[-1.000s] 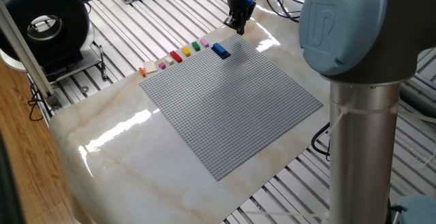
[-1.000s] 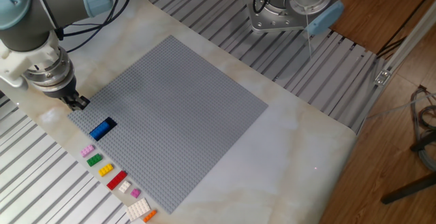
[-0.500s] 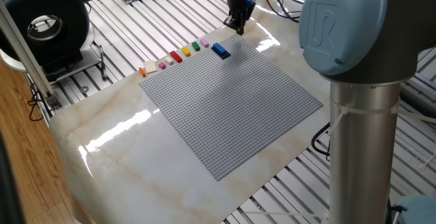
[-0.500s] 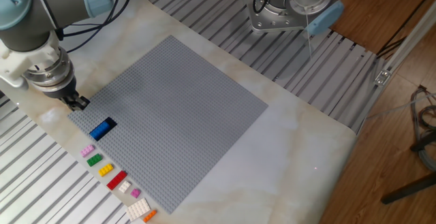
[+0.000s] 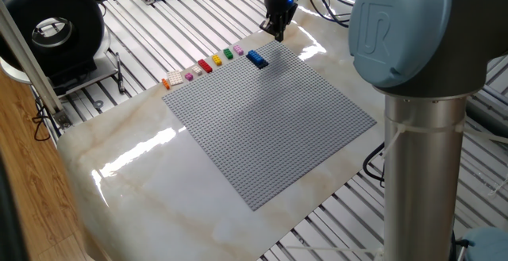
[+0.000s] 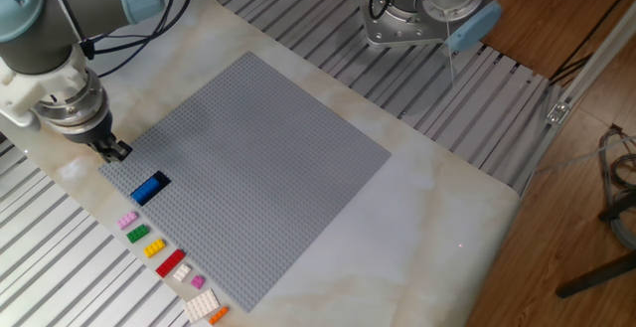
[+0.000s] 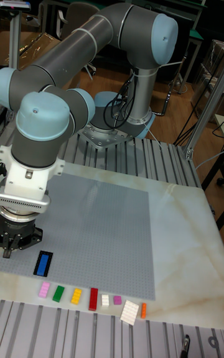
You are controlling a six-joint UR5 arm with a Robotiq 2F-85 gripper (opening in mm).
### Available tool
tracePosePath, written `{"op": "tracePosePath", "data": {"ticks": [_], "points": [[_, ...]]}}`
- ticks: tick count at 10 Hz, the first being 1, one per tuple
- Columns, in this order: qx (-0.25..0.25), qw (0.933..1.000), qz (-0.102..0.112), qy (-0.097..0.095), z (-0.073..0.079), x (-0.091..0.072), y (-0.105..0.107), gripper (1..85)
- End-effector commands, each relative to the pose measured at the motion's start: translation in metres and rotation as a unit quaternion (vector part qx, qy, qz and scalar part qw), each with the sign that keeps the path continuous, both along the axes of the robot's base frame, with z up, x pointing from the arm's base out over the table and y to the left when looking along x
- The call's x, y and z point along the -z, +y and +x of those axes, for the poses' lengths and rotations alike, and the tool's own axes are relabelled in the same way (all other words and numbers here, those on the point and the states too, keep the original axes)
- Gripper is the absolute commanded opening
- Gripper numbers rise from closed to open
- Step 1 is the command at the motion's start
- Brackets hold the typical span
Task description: Stack small Lego blocks one on top of the other
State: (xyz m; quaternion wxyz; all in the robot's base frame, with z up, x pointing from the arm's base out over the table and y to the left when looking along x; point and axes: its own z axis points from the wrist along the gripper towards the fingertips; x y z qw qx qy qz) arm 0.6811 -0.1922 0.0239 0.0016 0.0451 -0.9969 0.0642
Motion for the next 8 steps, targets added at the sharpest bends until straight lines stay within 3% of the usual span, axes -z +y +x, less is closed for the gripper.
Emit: {"op": "tracePosePath", "data": {"ticks": [1, 8], "points": [[0.013, 0.9999, 0.003, -0.001, -0.0007, -0.0006, -0.0001, 1.0], [0.008, 0.9997, 0.021, -0.005, 0.0031, 0.0045, 0.0047, 1.0]]}}
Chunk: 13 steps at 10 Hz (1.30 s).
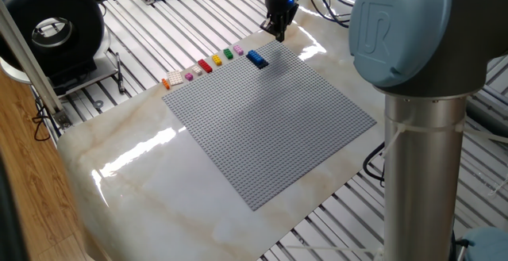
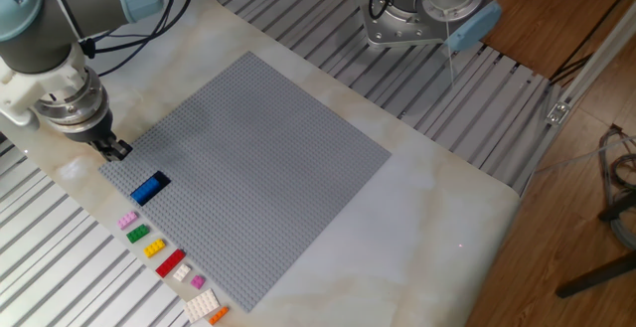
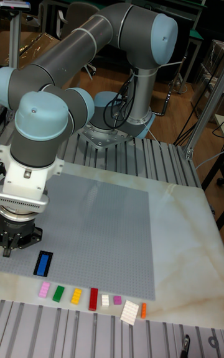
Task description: Stack small Lego blocks one on top of the other
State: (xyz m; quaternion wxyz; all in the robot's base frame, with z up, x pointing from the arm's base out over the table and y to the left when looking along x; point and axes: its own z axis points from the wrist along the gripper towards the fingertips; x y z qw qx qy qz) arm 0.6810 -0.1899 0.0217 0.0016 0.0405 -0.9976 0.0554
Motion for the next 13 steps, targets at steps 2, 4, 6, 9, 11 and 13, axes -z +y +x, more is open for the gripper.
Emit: {"op": "tracePosePath", "data": {"ticks": [2, 4, 6, 9, 11, 13], "points": [[0.004, 0.9996, 0.026, -0.006, 0.000, 0.004, 0.008, 1.0], [-0.004, 0.9996, 0.026, -0.008, 0.001, 0.003, 0.007, 1.0], [-0.013, 0.9997, 0.020, -0.004, 0.001, 0.001, 0.003, 1.0], [-0.008, 0.9996, 0.027, -0.003, 0.006, 0.003, -0.003, 1.0], [0.002, 0.9997, 0.023, -0.004, 0.006, 0.005, 0.001, 1.0], [0.009, 0.9997, 0.023, -0.004, 0.006, 0.006, 0.005, 1.0]]}}
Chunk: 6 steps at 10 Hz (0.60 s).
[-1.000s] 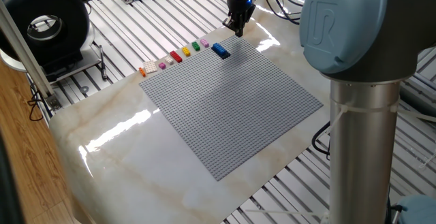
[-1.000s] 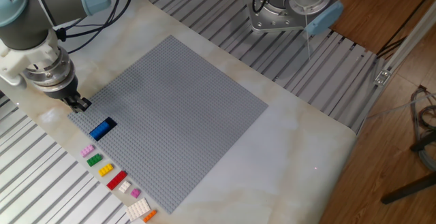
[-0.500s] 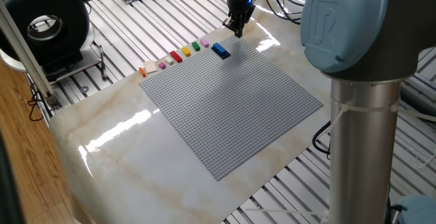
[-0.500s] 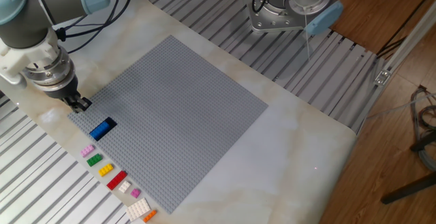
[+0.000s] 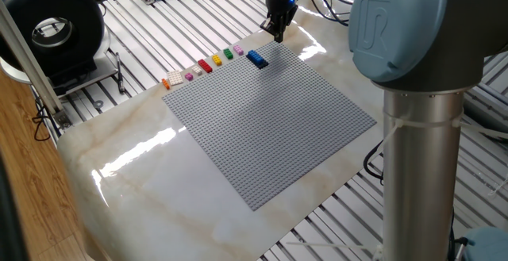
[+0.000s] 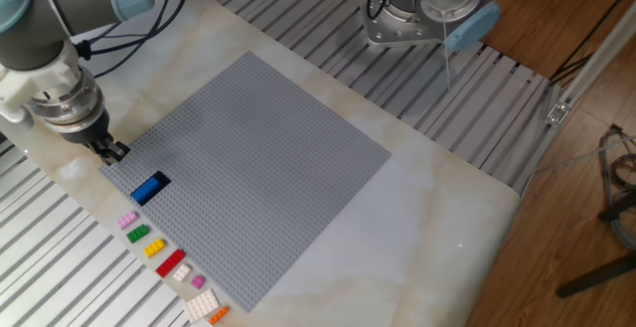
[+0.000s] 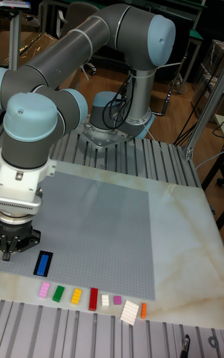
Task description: Stack small Lego blocks one on top of the other
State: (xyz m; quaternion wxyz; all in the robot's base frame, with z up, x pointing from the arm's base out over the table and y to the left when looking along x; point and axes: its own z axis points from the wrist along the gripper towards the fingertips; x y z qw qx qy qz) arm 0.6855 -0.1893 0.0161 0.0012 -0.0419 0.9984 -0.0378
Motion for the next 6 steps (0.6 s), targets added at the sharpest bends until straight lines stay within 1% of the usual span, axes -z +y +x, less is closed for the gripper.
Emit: {"op": "tracePosePath", "data": {"ticks": [1, 3, 5, 6], "points": [[0.009, 0.9999, -0.004, -0.002, 0.0013, 0.0005, -0.0010, 1.0], [0.012, 0.9999, -0.002, -0.002, 0.0015, 0.0010, -0.0007, 1.0], [0.005, 1.0000, -0.002, -0.001, 0.0013, -0.0002, 0.0001, 1.0], [0.000, 1.0000, -0.006, 0.001, 0.0016, -0.0018, -0.0009, 1.0]]}}
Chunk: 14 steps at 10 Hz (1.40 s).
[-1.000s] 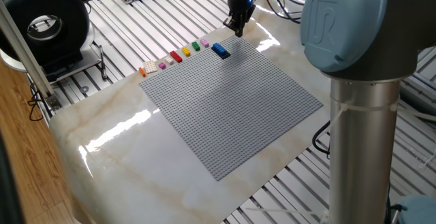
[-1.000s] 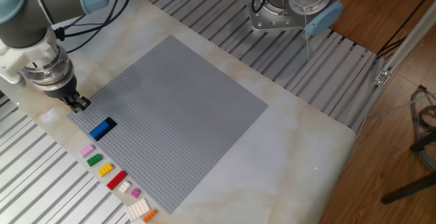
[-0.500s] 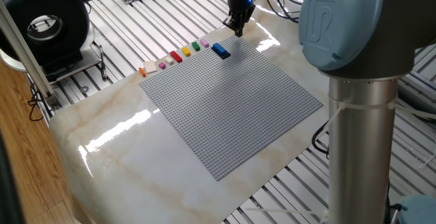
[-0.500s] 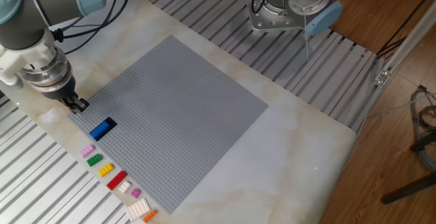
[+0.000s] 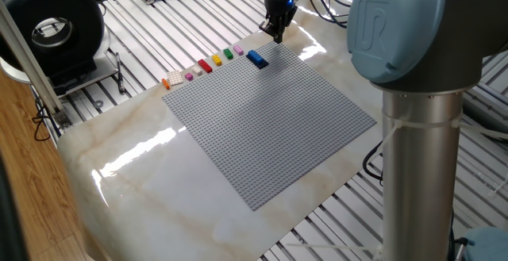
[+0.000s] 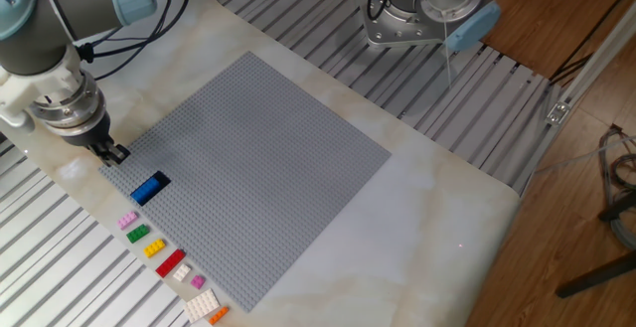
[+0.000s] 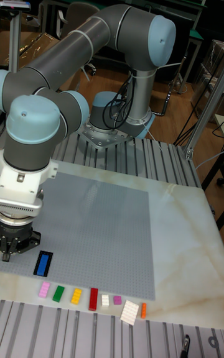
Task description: Stack small Lego blocks one on top of the other
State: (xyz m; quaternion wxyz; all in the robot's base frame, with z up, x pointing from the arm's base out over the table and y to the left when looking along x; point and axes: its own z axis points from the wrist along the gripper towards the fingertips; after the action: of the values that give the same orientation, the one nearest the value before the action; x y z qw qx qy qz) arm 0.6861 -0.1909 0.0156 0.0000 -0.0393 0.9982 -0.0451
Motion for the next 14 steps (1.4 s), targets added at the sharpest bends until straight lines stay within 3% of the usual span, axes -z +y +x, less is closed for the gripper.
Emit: {"op": "tracePosePath", "data": {"ticks": [1, 14], "points": [[-0.005, 1.0000, 0.000, 0.002, 0.0006, -0.0035, 0.0004, 1.0], [-0.016, 0.9999, -0.001, 0.001, 0.0020, -0.0062, 0.0004, 1.0]]}}
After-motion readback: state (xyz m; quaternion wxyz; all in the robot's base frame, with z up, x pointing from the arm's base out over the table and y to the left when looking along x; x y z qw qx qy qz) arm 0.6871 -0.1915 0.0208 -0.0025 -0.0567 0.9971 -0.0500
